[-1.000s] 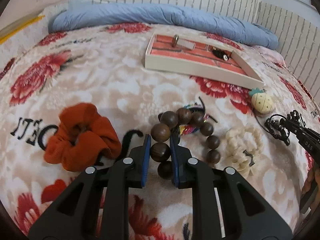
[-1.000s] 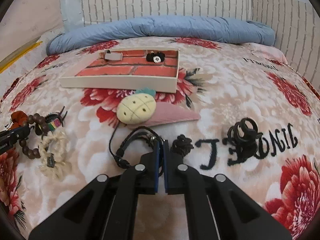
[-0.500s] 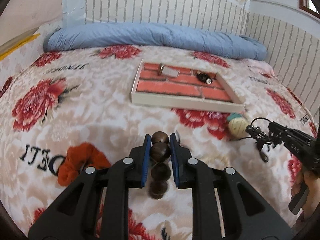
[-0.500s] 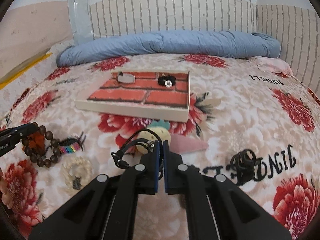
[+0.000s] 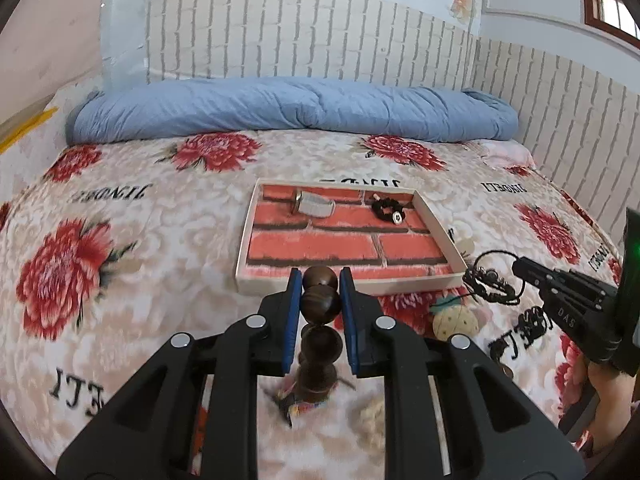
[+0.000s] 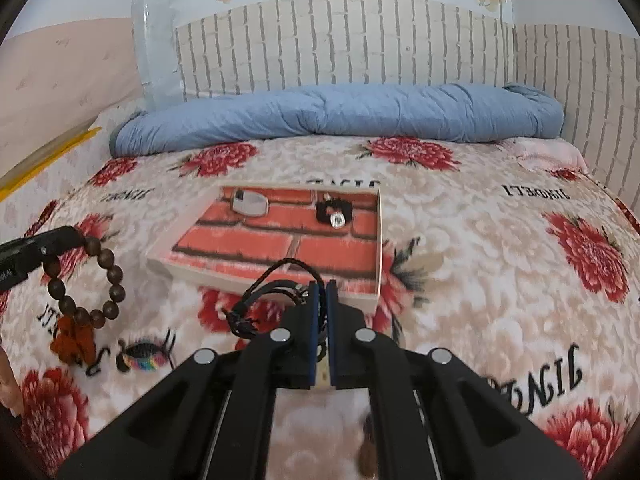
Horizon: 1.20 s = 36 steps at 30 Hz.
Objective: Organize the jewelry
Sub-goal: 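Lift both bracelets, carry them into the tray and open both tools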
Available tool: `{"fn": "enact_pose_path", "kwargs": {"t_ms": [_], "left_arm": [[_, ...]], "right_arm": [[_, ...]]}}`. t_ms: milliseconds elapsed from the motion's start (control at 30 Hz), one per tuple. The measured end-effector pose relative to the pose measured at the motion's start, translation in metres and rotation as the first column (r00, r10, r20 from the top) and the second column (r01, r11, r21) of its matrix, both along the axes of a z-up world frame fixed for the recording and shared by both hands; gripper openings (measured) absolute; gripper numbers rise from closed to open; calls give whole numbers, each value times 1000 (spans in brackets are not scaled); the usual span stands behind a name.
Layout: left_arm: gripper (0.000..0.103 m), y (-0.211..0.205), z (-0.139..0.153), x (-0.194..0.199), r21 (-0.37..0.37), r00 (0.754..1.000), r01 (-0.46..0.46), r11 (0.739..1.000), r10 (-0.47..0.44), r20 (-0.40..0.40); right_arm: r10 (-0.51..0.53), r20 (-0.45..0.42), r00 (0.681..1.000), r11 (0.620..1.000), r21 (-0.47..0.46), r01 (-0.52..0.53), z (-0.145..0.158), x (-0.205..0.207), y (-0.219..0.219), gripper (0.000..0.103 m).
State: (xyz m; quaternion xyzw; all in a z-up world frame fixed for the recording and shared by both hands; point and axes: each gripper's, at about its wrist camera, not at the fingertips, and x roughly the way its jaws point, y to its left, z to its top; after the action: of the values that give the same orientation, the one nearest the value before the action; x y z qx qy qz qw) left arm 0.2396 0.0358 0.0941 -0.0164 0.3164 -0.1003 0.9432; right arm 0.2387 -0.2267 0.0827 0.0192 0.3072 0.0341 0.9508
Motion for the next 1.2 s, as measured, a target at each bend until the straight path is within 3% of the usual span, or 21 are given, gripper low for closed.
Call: {"fn": "enact_pose_path", "kwargs": {"t_ms": [367,800,1000,1200], "left_arm": [[18,-28,1,86,55,1000,3,998,-3,-3],[18,-39,-58,218,92,993,-55,994,64,-103],[18,-40,-82,251,174,987,-79,982,102,-127],[18,-40,-94,260,213,982,-84,974,116,-147]], "right_arm": [[-41,-1,999,999,-12,41,5,81,2,4],[-94,-93,991,994,-64,88,-45,196,5,4],[-119,-167,979,990,-89,105,-67,223,5,4],[-115,-249,962,991,-96,93,-87,237,6,4]]}}
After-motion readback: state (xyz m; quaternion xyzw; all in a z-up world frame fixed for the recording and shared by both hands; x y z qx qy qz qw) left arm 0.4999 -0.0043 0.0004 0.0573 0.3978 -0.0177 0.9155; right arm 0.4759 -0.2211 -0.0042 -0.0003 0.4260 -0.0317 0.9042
